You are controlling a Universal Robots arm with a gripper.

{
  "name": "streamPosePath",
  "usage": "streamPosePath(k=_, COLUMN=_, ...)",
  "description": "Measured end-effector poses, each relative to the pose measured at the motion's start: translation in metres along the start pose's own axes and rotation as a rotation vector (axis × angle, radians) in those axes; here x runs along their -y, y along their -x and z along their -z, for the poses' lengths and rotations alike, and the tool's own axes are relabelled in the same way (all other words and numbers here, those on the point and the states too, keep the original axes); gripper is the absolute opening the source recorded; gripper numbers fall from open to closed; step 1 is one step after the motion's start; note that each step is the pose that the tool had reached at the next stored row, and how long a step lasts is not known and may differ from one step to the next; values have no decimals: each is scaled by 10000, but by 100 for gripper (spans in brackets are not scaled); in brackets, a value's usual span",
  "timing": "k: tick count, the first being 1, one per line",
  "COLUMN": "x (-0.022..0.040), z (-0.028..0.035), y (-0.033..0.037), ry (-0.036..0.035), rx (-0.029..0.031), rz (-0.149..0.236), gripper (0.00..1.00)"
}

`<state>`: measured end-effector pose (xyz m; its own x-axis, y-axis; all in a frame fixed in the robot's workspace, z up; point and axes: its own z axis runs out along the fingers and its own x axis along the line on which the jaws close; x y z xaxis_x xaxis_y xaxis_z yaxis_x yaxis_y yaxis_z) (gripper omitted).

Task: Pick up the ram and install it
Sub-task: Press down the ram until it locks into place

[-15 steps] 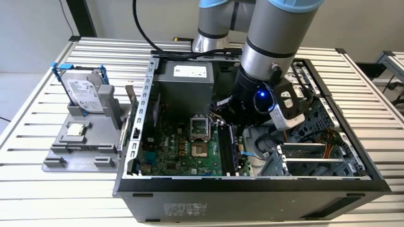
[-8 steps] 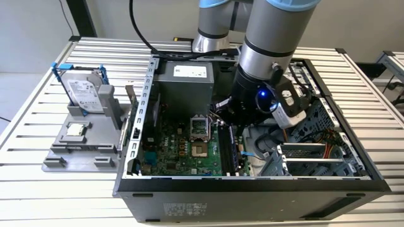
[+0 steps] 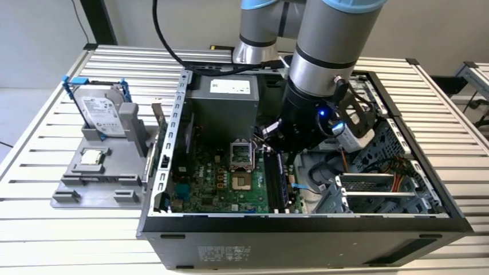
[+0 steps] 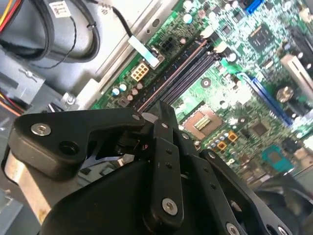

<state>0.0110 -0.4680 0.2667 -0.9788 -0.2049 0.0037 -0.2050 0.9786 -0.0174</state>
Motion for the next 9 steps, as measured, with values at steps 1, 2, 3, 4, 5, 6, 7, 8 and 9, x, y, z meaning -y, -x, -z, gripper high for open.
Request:
streamPosePath(k=1, x=0, z=0, y=0, ry=2, rx=4, rz=172, gripper=0)
streamPosePath(k=2, x=0, z=0, y=0, ry=4, rx=7, rz=343, gripper=0)
streamPosePath(k=3, x=0, z=0, y=0, ry=9, rx=11, rz=510, gripper=0)
streamPosePath(k=4, x=0, z=0, y=0, ry=12, rx=15, rz=685, gripper=0)
streamPosePath(k=5, x=0, z=0, y=0, ry=15, rx=19, rz=848, gripper=0)
streamPosePath(k=6, x=0, z=1, y=0, ry=19, rx=22, rz=1009, gripper=0)
streamPosePath(k=7, x=0, z=1, y=0, ry=23, rx=26, rz=1169, gripper=0)
streamPosePath(k=8, x=0, z=0, y=0, ry=31, rx=31, rz=1327, gripper=0)
streamPosePath(k=9, x=0, z=0, y=0, ry=39, rx=36, rz=1484, gripper=0)
